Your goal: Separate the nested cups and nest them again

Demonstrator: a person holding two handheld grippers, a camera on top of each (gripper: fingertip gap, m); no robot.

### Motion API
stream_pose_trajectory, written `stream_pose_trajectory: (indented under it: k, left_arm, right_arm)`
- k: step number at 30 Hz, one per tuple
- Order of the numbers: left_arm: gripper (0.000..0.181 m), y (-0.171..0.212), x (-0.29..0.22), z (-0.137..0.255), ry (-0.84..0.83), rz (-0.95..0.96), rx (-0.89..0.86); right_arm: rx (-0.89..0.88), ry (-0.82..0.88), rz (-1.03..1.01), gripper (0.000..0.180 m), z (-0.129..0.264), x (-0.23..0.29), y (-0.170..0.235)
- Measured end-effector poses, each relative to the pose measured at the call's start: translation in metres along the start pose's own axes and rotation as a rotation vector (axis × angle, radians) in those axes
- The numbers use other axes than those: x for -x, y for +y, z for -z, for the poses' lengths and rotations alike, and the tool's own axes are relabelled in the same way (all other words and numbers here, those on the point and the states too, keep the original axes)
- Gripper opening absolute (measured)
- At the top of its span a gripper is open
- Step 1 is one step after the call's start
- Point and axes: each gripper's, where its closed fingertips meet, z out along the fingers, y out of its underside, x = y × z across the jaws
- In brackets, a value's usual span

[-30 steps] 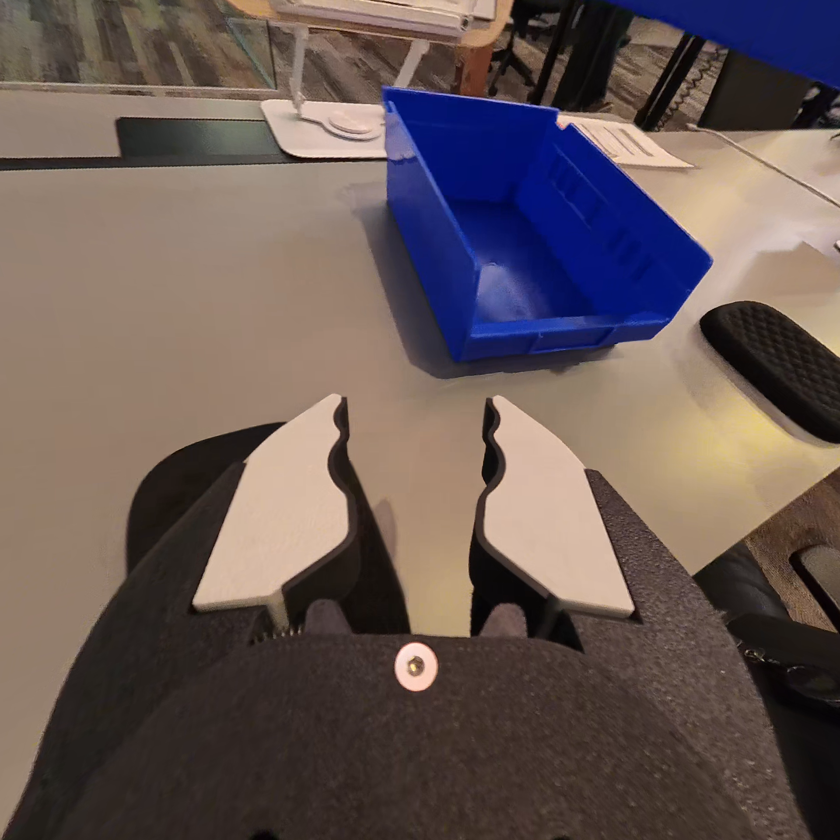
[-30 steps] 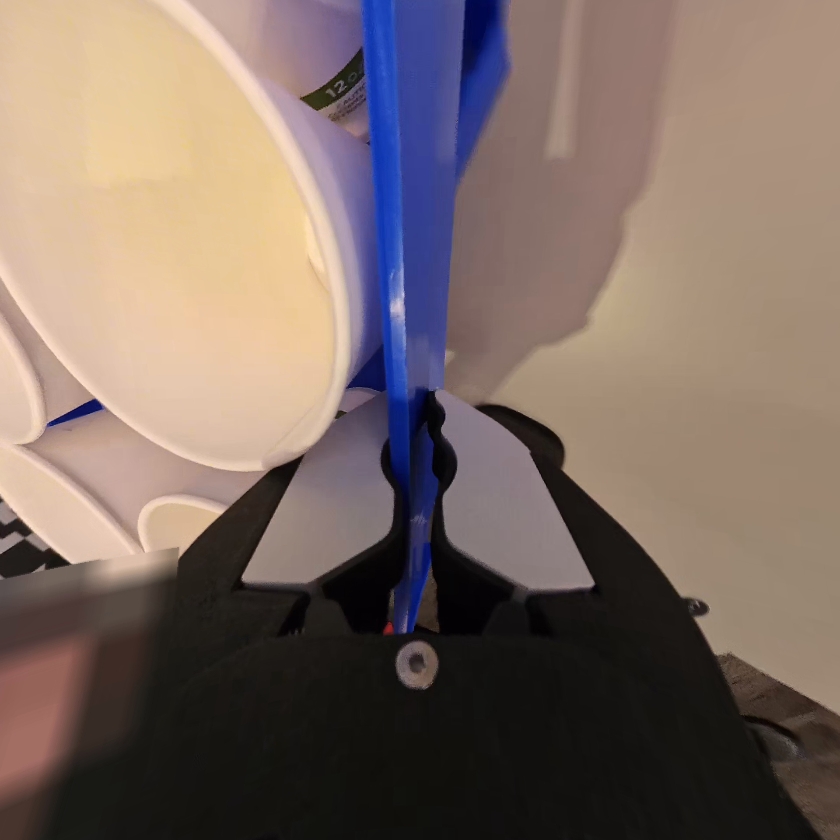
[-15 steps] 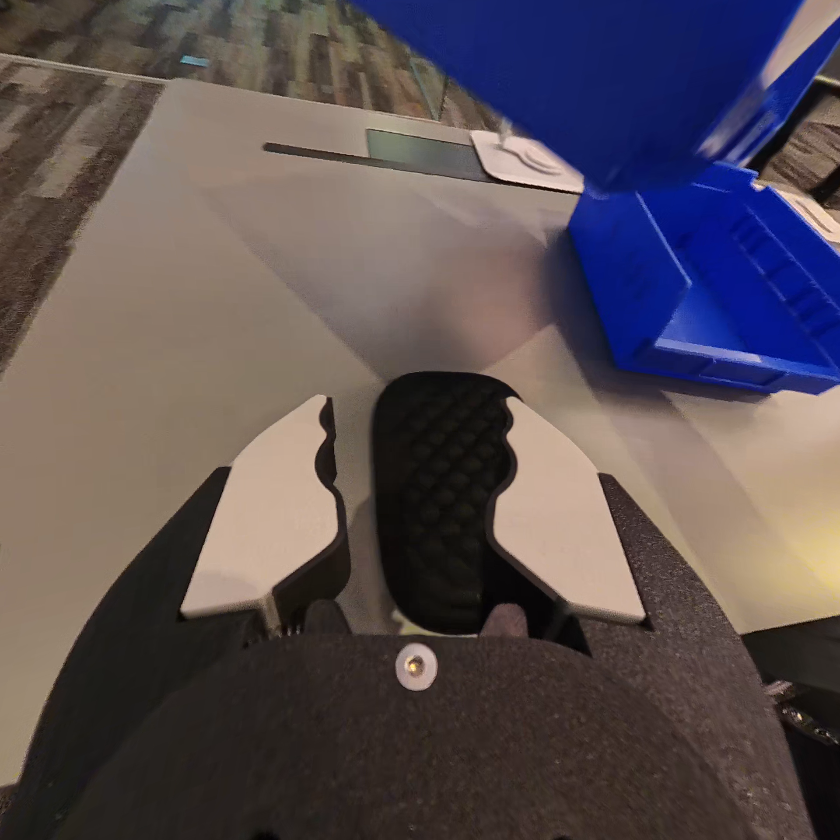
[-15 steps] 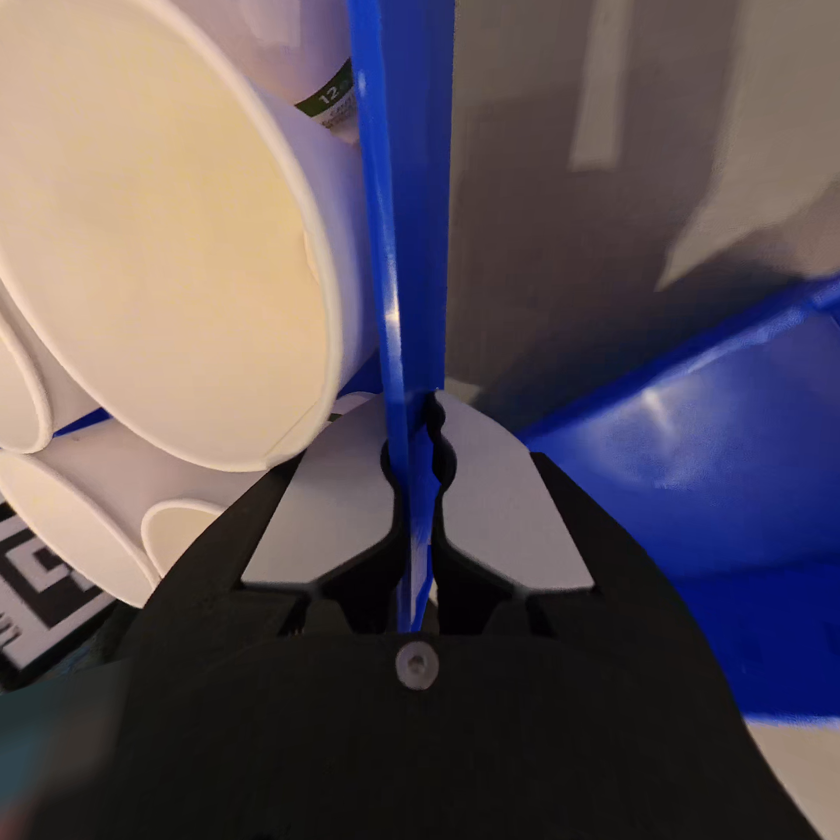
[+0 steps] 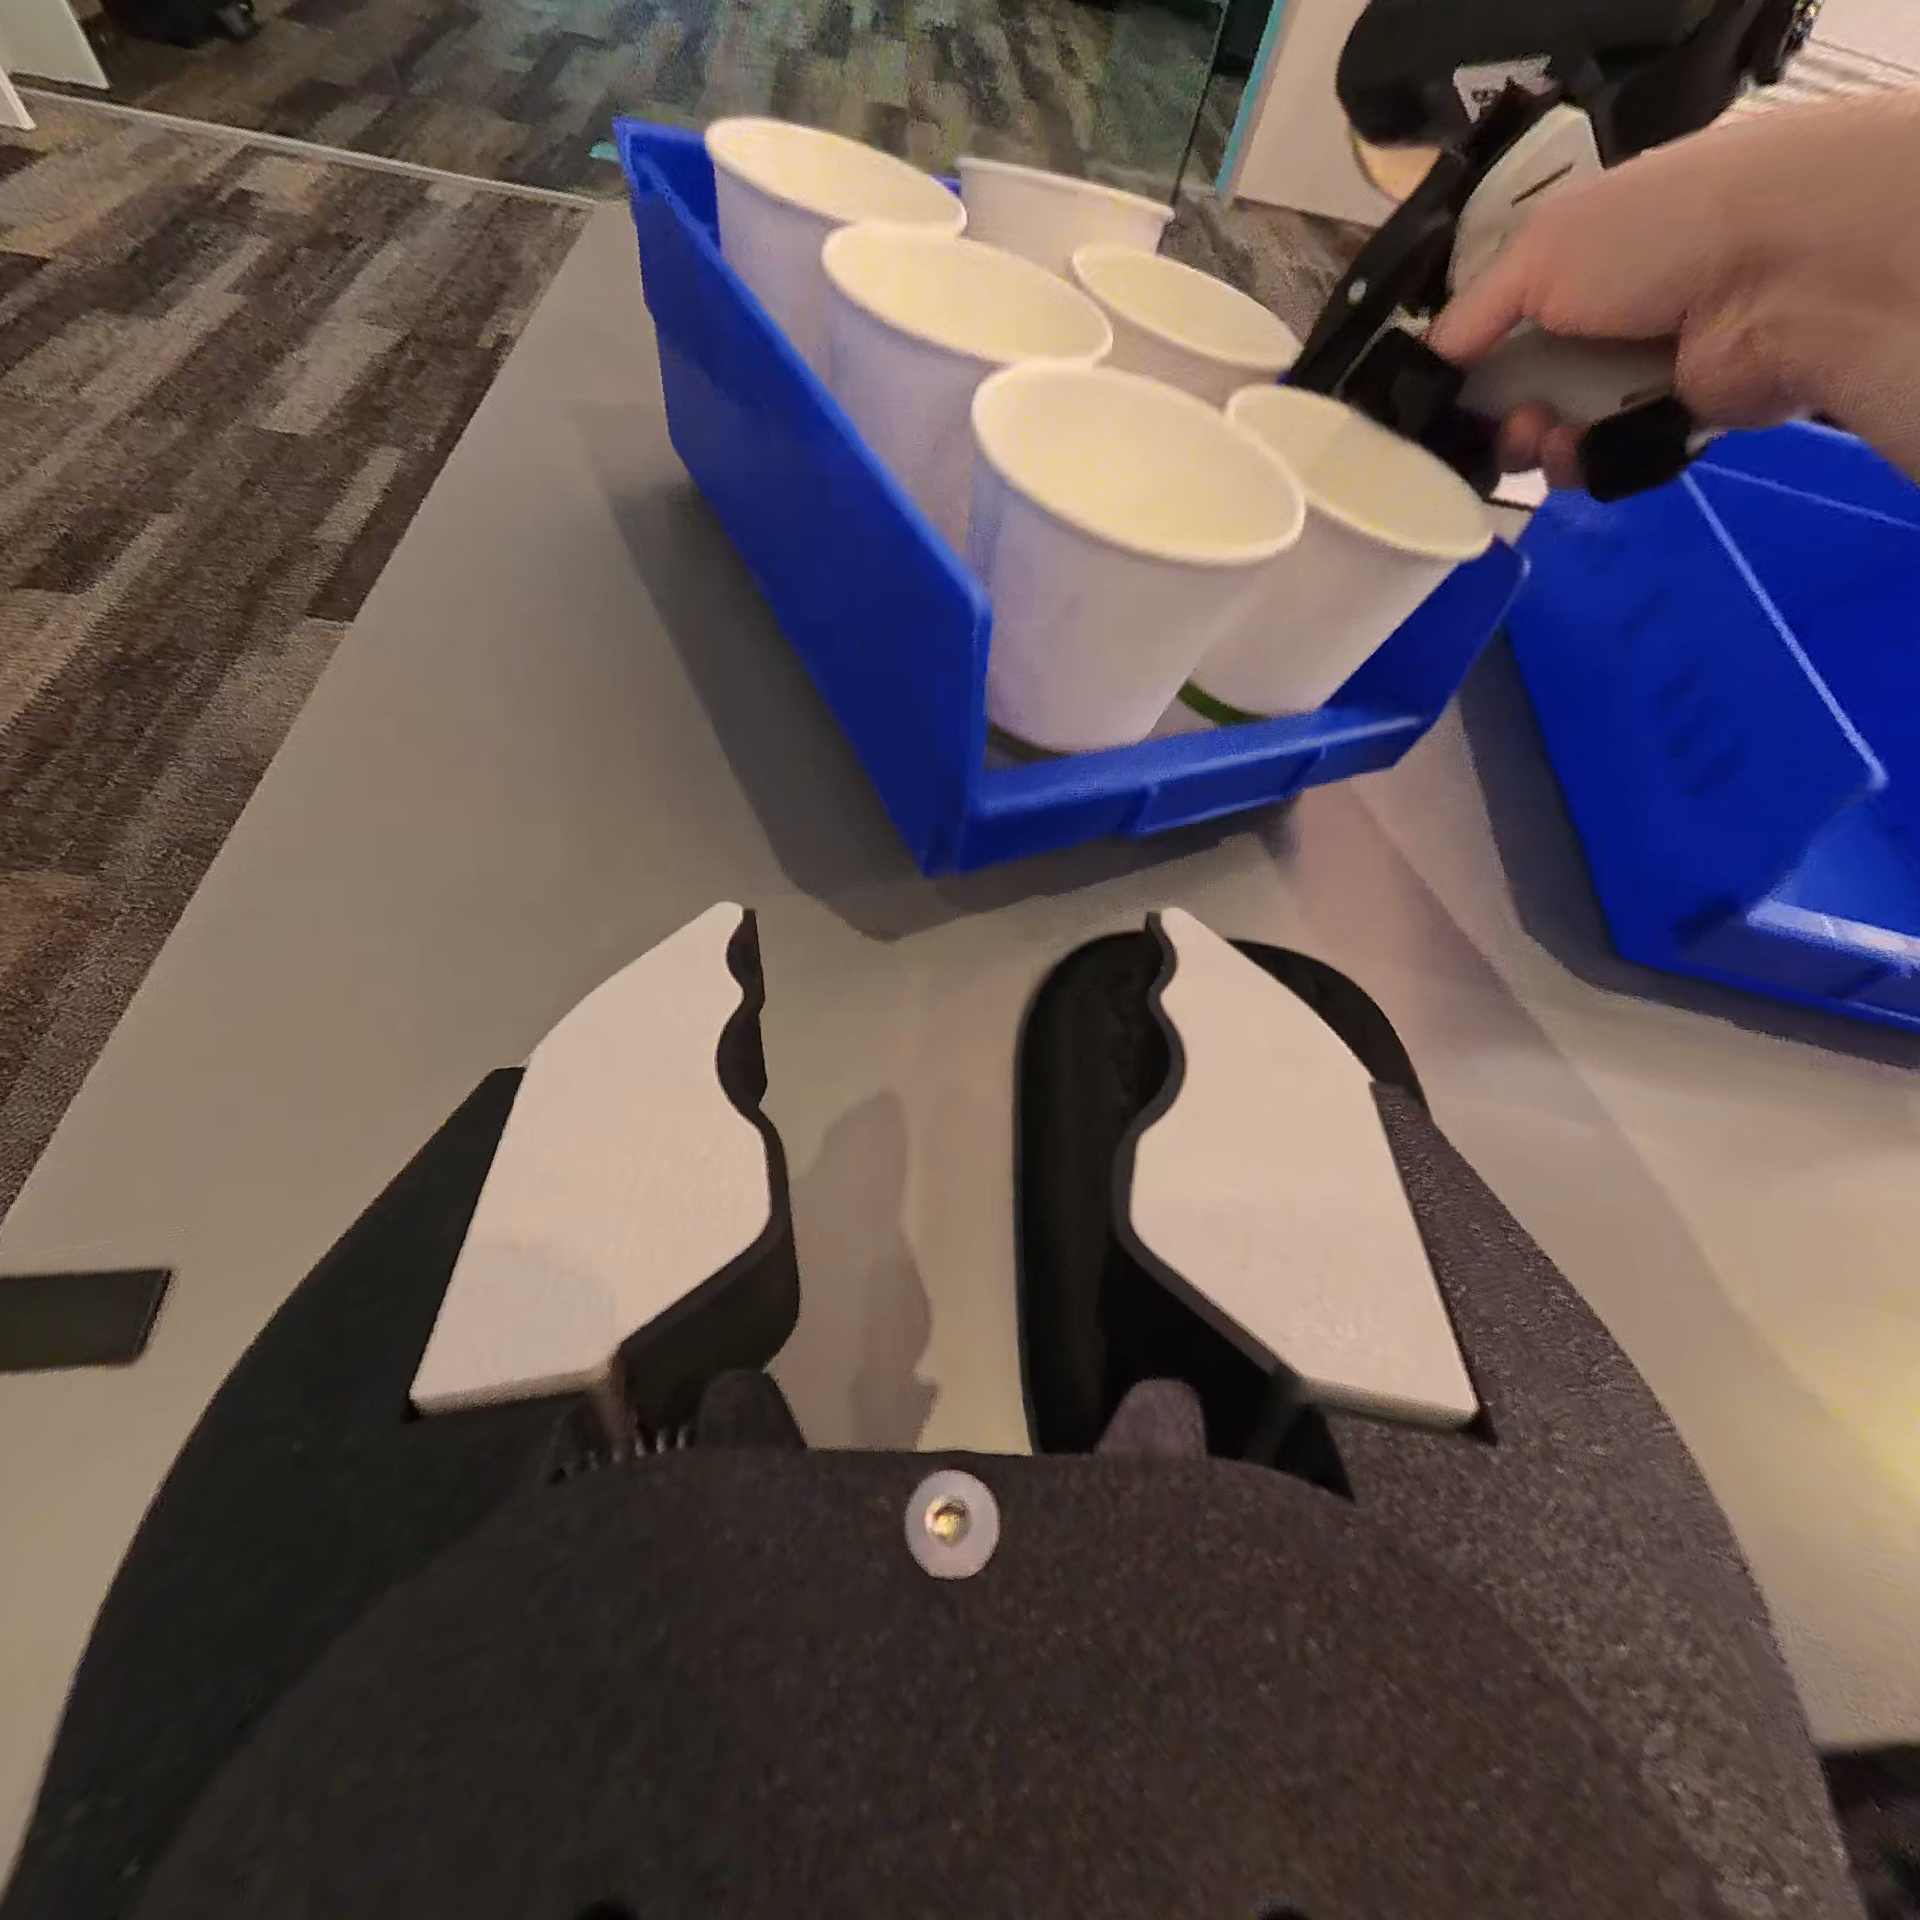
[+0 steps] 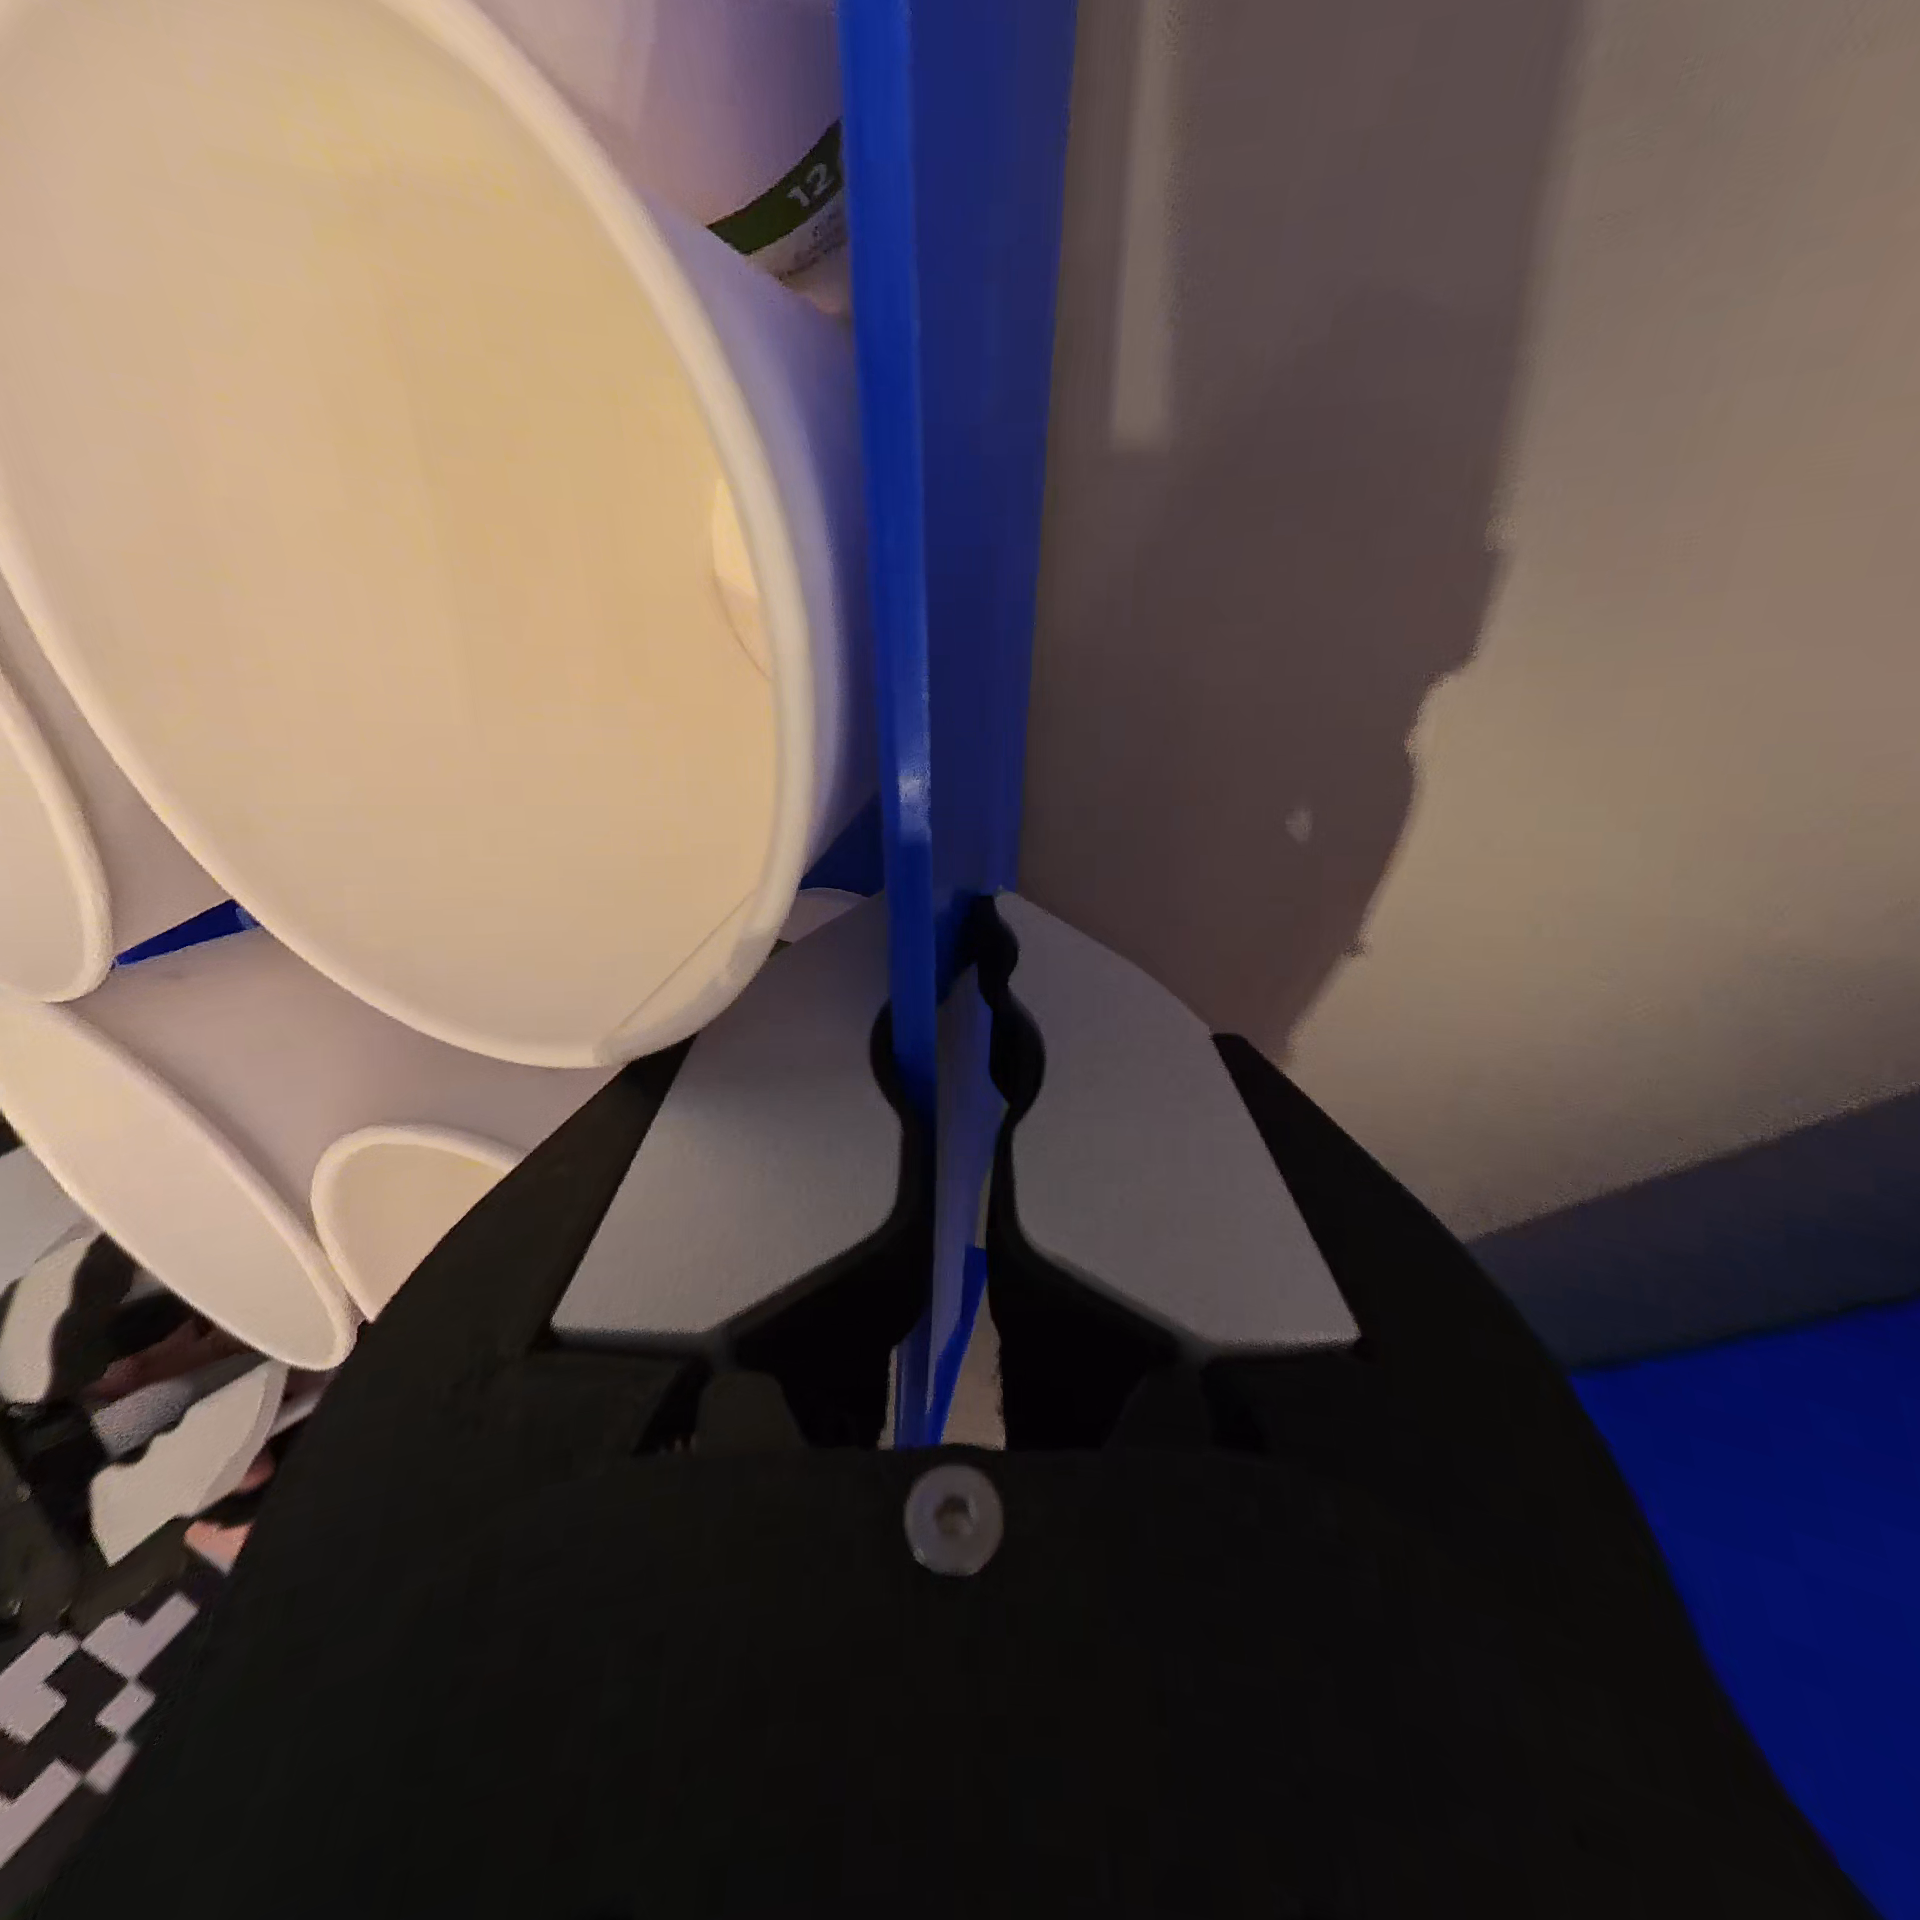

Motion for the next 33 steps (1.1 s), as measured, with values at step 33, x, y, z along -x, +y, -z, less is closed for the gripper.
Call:
stream_pose_trajectory:
  k: [33]
  left_arm:
    - [0.006,-0.026,0.095,-0.116,-0.169,-0.200,0.206]
  right_arm:
    - [-0.248,0.222,0.436,0.038,0.163,-0.046,0.094]
